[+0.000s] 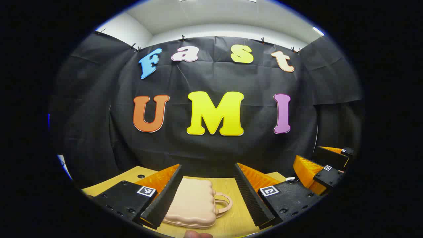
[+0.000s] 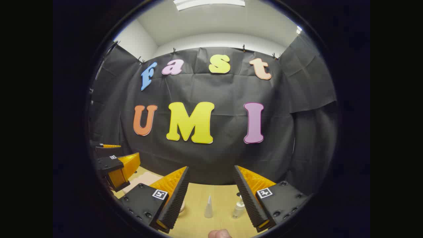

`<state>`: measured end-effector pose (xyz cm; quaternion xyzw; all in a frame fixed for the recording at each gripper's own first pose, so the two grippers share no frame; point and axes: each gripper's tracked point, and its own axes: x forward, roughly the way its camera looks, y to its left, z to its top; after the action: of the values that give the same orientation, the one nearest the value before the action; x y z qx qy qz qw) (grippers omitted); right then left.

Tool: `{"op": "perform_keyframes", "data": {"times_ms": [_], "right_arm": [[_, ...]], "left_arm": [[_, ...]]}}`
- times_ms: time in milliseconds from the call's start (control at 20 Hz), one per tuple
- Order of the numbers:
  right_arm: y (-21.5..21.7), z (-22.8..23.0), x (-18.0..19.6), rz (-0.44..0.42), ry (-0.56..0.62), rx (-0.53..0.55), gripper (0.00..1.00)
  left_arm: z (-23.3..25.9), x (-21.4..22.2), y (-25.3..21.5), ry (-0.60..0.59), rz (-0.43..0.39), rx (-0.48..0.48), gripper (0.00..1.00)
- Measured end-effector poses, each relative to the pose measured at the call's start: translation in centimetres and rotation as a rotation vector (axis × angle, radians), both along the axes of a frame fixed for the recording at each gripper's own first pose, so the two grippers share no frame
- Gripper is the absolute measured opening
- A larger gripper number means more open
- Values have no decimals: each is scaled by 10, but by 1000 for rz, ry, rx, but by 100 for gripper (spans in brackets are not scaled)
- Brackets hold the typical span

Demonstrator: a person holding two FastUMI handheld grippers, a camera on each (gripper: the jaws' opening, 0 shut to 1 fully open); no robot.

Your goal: First open the suitcase, pack the skin care products into it, and then close the suitcase.

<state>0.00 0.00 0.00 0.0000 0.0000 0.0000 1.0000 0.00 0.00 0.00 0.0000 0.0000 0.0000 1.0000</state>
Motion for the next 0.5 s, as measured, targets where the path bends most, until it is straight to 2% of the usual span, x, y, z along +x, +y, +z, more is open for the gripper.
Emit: {"op": "perform_keyframes", "data": {"times_ms": [500], "right_arm": [[-18, -7, 11, -24, 14, -24, 77]], "left_arm": [[-1, 8, -6, -11, -15, 1, 98]]}}
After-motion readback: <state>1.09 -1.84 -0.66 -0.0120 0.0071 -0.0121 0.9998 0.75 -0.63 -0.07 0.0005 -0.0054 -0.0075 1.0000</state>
